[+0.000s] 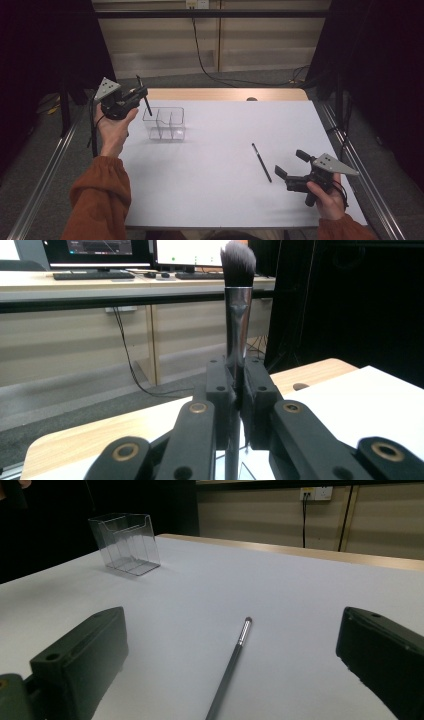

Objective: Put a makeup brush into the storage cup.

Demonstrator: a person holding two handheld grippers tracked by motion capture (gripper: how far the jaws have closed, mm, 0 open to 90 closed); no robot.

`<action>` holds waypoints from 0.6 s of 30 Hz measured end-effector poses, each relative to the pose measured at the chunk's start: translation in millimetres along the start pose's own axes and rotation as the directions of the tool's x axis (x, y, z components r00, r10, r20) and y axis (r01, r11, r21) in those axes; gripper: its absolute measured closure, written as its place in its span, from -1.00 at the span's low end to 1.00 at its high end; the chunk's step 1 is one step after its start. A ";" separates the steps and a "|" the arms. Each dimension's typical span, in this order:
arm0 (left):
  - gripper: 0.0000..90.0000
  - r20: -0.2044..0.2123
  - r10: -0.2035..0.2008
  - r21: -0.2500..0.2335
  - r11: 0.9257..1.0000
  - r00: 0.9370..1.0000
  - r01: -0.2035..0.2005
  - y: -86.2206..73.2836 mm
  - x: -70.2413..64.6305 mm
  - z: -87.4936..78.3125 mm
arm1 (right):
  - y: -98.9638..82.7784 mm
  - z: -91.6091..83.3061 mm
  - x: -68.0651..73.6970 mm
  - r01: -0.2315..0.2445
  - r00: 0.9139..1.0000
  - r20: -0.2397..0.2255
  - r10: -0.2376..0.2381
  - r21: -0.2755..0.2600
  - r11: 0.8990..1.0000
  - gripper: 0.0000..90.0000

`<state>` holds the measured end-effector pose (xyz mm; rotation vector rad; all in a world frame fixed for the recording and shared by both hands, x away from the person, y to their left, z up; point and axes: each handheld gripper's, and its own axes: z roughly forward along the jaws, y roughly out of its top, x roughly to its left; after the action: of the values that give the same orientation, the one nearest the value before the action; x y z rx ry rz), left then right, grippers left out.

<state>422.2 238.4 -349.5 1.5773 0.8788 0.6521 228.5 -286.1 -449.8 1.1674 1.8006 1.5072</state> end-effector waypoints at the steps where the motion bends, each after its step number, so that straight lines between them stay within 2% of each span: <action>1: 0.87 -0.002 0.002 0.004 1.000 1.000 -0.002 -1.4 -0.4 0.6 | 0.1 -0.1 0.0 0.000 1.000 0.000 0.000 0.000 1.000 -1.00; 4: 0.87 -0.002 0.005 0.010 1.000 1.000 -0.005 -6.1 0.0 2.1 | -0.1 0.3 0.6 0.013 1.000 -0.002 -0.013 0.003 1.000 -1.00; 18: 0.87 -0.012 -0.002 0.037 0.999 1.000 0.003 -25.9 2.2 6.0 | -0.2 0.6 1.3 0.014 1.000 -0.007 -0.014 0.004 1.000 -1.00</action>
<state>423.5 238.4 -376.1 1.6070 0.9062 0.6467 228.3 -284.7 -450.0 1.1514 1.8135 1.5018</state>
